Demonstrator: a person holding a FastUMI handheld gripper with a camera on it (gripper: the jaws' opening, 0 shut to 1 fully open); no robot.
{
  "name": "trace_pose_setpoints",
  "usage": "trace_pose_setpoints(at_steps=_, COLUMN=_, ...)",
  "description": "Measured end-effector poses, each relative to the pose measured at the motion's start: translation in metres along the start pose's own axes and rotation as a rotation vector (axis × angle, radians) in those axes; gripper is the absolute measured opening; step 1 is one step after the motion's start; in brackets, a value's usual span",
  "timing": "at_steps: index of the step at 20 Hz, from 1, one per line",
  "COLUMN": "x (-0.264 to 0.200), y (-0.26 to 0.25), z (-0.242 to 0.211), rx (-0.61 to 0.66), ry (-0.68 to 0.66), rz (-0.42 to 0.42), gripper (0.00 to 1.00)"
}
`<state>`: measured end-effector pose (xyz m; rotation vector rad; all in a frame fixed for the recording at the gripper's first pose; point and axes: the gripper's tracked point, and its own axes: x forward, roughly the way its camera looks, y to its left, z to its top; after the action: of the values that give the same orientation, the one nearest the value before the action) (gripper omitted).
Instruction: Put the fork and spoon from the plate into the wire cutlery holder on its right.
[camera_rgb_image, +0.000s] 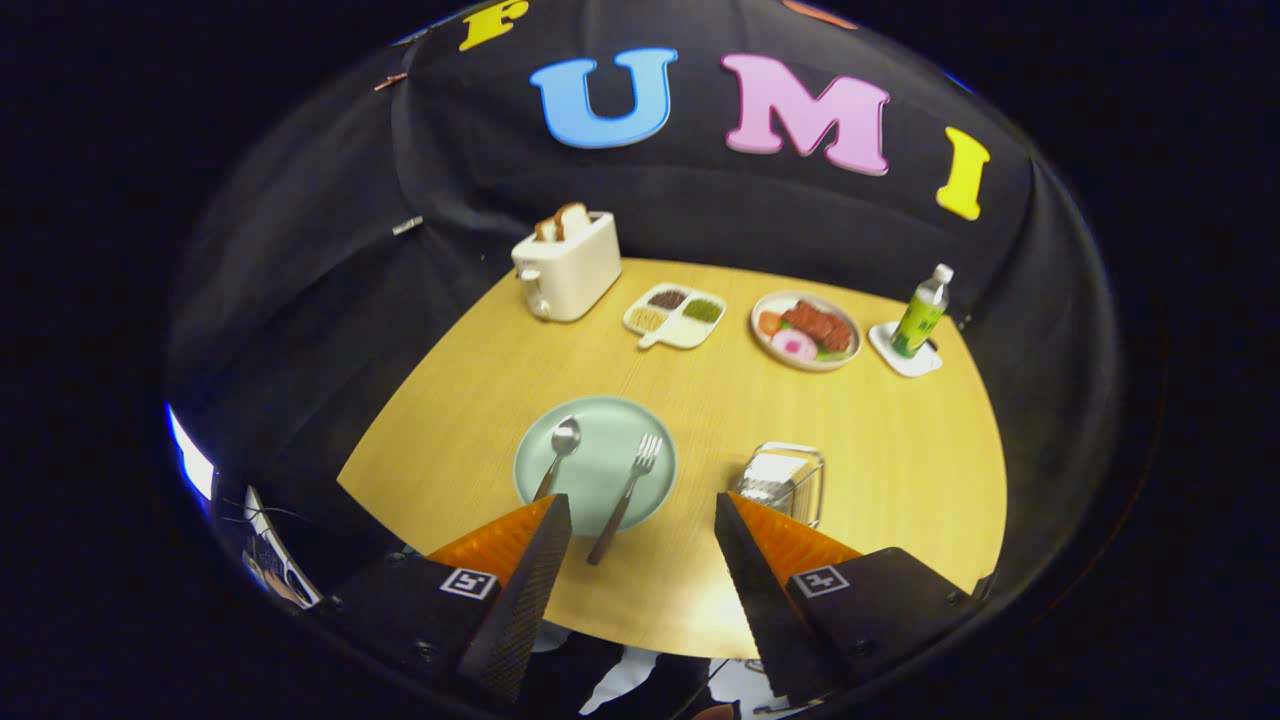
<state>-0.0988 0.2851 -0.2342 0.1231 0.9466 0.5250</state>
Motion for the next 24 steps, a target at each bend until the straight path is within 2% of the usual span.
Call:
trace_pose_setpoints(at_steps=1, x=0.018, y=0.006, z=-0.009, rx=0.010, ry=0.044, rz=0.001, gripper=0.85)
trace_pose_setpoints(at_steps=4, x=0.062, y=0.017, z=-0.038, rx=0.041, ry=0.174, rz=0.001, gripper=0.76)
trace_pose_setpoints(at_steps=5, x=0.074, y=0.016, z=-0.043, rx=0.043, ry=0.201, rz=-0.013, gripper=0.67)
trace_pose_setpoints(at_steps=7, x=0.094, y=0.016, z=-0.049, rx=0.042, ry=0.233, rz=-0.039, gripper=0.59)
trace_pose_setpoints(at_steps=14, x=0.137, y=0.006, z=-0.063, rx=0.019, ry=0.322, rz=-0.140, gripper=0.59)
trace_pose_setpoints(at_steps=17, x=0.147, y=-0.005, z=-0.054, rx=-0.016, ry=0.311, rz=-0.195, gripper=0.58)
trace_pose_setpoints(at_steps=20, x=0.151, y=0.003, z=-0.045, rx=0.026, ry=0.312, rz=-0.162, gripper=0.59)
trace_pose_setpoints(at_steps=24, x=0.154, y=0.001, z=-0.050, rx=-0.006, ry=0.321, rz=-0.158, gripper=0.50)
